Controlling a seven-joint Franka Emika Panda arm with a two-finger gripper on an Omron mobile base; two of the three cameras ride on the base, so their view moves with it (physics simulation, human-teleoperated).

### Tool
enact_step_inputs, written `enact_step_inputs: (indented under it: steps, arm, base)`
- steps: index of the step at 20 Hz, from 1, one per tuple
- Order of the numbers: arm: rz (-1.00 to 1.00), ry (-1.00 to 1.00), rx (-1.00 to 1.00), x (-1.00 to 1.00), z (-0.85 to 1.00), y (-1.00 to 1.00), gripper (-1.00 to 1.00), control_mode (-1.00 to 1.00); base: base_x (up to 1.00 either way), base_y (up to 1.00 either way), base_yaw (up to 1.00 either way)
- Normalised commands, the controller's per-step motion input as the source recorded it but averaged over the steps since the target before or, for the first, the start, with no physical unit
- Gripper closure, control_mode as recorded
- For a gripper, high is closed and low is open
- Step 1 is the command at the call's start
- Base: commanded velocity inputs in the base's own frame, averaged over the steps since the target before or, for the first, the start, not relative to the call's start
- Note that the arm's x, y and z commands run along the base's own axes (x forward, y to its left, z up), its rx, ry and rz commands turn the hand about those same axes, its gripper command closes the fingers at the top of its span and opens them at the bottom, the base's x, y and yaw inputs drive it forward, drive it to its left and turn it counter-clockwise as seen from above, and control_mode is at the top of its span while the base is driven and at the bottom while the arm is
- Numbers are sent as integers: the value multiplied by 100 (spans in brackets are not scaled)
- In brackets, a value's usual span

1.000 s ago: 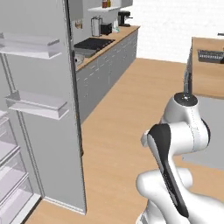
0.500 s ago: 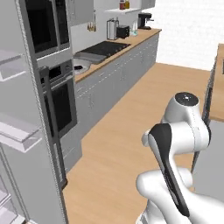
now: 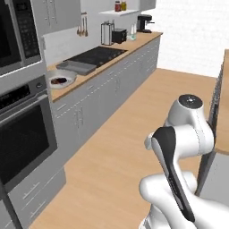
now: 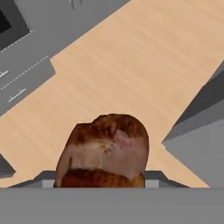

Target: Place one eggplant and one chicken drumstick in each tupperware on the nearby counter, to pack two identical lunches.

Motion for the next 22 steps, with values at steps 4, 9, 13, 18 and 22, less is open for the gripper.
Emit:
enact_step_inputs:
  steps: [4, 9, 13, 18, 22]
  arm:
    - [0, 0, 0, 0, 0, 0, 100, 100]
    - [0, 0, 0, 0, 0, 0, 100, 100]
    - [0, 0, 0, 0, 0, 0, 100, 100]
    - [0, 0, 0, 0, 0, 0, 100, 100]
    - [0, 0, 0, 0, 0, 0, 100, 100]
  base:
    - [100, -19, 0]
    - [100, 1, 6]
    - [100, 7, 20]
    - [100, 0, 28]
    - [100, -1, 28]
